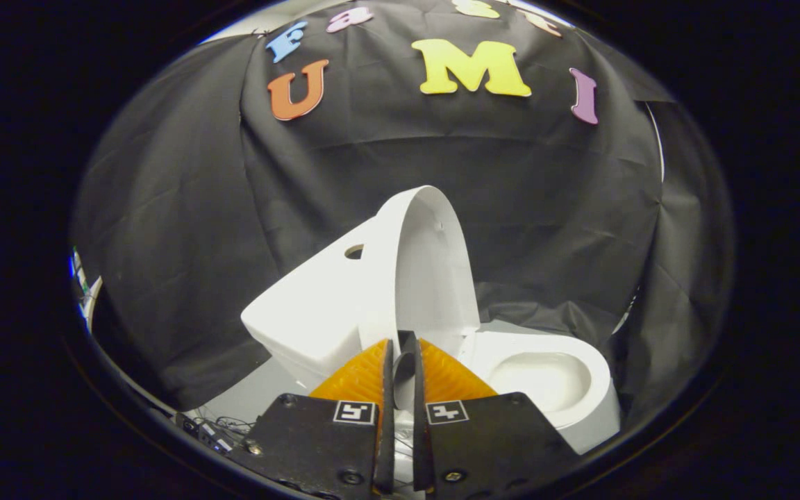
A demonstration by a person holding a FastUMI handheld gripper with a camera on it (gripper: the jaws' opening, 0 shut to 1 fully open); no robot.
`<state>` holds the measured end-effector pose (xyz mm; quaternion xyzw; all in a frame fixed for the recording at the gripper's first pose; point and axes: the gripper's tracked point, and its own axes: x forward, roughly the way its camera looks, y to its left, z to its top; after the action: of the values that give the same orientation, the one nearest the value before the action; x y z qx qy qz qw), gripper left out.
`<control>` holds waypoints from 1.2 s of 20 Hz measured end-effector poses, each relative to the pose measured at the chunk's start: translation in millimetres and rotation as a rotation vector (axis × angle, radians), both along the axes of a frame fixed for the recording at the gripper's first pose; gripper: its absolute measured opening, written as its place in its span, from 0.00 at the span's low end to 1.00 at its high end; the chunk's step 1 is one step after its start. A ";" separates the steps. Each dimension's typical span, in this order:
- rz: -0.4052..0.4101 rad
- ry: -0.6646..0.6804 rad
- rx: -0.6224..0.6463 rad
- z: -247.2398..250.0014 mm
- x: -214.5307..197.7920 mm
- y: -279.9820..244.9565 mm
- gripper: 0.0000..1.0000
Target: Open the toilet lid.
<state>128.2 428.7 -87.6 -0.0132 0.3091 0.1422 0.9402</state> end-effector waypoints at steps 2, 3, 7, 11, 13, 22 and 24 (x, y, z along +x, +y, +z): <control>0.007 -0.005 -0.019 -0.1 0.6 0.2 0.14; 0.012 -0.008 -0.029 0.5 0.3 -0.2 0.13; 0.031 -0.007 -0.056 0.9 -1.6 -2.0 0.14; 0.114 0.009 -0.026 8.1 -8.7 5.9 0.38; 0.151 -0.013 -0.001 23.7 -15.9 7.4 0.59; 0.184 -0.125 0.065 74.6 -41.2 -35.4 0.71; 0.167 -0.146 0.095 86.4 -45.7 -54.6 0.71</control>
<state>82.5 374.0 -1.3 -0.0047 0.2306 0.2330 0.9447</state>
